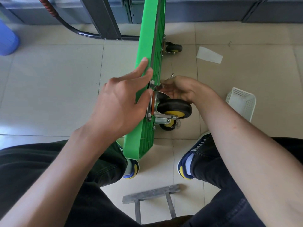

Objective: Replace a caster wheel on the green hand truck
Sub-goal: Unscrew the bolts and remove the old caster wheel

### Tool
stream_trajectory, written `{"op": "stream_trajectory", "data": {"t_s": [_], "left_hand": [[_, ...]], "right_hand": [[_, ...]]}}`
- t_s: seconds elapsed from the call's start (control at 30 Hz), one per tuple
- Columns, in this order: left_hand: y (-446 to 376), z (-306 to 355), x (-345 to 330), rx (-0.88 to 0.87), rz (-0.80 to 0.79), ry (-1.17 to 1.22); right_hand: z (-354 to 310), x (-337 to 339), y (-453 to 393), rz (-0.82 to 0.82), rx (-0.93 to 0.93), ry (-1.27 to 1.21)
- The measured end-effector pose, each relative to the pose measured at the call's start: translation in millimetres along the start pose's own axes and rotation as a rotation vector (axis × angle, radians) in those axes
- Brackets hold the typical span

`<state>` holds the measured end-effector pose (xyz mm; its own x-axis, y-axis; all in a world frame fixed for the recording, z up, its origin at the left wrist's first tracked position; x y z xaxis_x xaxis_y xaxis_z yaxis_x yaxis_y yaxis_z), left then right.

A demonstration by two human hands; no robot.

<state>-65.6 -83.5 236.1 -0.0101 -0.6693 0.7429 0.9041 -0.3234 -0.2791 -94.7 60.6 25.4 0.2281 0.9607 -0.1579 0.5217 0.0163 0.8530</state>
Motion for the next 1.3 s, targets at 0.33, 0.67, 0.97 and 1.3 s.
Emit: {"op": "stream_trajectory", "data": {"t_s": [0.33, 0.67, 0.97, 1.3], "left_hand": [[-1, 0, 0, 0.005, -0.014, -0.018], [-2, 1, 2, -0.016, 0.016, -0.014], [-2, 0, 0, -0.012, -0.01, -0.029], [-3, -1, 2, -0.021, 0.025, -0.035]], "right_hand": [[-7, 2, 8, 0.008, 0.044, 0.012], [-42, 0, 27, 0.135, 0.334, 0.105], [-62, -4, 55, 0.271, 0.542, 0.2], [-56, -13, 112, 0.412, 0.921, 0.369]]}}
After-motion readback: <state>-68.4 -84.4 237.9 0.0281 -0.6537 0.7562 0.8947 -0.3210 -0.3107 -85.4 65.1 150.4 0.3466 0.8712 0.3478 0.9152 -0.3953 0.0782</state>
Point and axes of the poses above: each hand's wrist, its own y-axis away from the middle knuckle, its own x-axis out of the back of the hand, z = x × y, the point moved 10 cm from there along -y, towards the middle knuckle, and after that the axes turned 12 degrees about z, right-handed, at the moved point
